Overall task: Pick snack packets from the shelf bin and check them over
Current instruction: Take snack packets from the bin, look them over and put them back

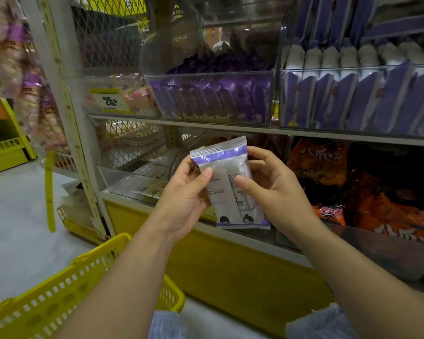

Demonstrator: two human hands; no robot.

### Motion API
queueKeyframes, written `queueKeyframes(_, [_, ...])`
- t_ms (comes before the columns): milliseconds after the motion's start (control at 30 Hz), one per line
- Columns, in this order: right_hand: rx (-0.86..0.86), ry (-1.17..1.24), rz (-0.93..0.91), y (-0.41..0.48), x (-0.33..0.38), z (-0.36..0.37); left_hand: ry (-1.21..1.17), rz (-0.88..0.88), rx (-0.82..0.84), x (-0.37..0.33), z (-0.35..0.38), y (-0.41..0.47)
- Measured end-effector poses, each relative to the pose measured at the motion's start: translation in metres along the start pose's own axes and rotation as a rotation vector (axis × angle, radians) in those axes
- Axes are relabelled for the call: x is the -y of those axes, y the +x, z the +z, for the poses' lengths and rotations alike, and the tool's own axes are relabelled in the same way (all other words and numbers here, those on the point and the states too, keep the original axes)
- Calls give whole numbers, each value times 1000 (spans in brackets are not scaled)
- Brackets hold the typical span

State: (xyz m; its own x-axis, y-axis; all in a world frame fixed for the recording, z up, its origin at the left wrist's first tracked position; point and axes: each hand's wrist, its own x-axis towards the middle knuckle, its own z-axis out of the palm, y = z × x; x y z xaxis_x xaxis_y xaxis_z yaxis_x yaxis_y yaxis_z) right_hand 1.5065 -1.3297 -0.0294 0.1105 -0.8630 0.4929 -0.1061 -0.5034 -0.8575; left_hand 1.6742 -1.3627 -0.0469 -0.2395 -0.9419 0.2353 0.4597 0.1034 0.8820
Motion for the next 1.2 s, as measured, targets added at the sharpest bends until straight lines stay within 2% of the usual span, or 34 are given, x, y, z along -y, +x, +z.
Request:
queueKeyframes(167, [-11, -183, -91, -4, 7, 8, 24, -93, 33, 3, 1, 0])
queueKeyframes(367, [-1, -199, -82, -6, 9, 11, 38, -90, 37, 3, 2, 0])
queueKeyframes(467, [5, -233, -88, -6, 9, 10, 84, -81, -5, 3, 2, 0])
queueKeyframes(633, [20, -308, -119, -7, 6, 8, 299, 5, -121, 0, -3, 3])
queueKeyframes(800, [30, -299, -107, -6, 8, 6, 386, 64, -178, 1, -6, 4])
queueKeyframes(1200, [19, -249, -54, -6, 10, 7, 454, 84, -141, 8, 0, 6])
